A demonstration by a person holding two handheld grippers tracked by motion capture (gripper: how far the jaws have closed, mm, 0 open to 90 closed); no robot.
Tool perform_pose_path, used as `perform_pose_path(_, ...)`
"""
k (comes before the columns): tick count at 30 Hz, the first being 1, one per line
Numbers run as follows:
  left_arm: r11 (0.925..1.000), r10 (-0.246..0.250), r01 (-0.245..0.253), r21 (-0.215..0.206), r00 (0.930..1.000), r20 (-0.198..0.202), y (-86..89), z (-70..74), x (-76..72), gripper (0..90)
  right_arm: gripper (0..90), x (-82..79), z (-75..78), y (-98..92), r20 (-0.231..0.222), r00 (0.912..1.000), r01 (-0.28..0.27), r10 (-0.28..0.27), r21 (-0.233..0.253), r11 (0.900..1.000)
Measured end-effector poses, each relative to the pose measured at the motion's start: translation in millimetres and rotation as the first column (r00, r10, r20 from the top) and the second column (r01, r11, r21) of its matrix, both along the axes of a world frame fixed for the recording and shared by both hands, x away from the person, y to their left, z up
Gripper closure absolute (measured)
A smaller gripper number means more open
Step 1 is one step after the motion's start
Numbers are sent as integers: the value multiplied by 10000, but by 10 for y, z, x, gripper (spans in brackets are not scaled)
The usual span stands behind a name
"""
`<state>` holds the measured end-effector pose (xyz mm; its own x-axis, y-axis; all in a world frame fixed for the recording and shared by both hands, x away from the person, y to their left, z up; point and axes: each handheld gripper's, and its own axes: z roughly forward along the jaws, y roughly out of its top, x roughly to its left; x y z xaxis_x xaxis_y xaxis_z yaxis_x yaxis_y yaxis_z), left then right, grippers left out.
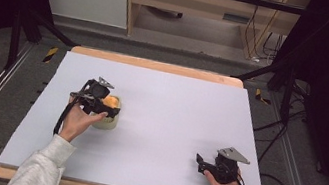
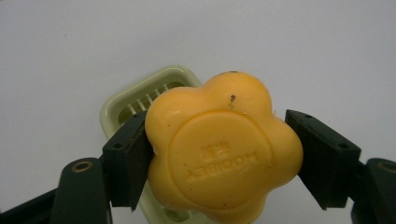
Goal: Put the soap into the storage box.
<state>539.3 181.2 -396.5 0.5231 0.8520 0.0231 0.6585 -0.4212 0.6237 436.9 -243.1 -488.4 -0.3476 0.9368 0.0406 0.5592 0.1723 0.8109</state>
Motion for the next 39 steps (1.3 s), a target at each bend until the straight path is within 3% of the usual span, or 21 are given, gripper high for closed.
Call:
perform_pose_path(21, 9988, 491, -488, 72, 9981, -375, 75, -168, 138, 267, 154, -3, 4, 3, -75, 10000, 17, -16, 95, 10000)
perform_pose_path(39, 9986, 454, -436, 284, 9969, -647, 69, -275, 169, 267, 154, -3, 4, 3, -78, 10000, 18, -18, 96, 10000)
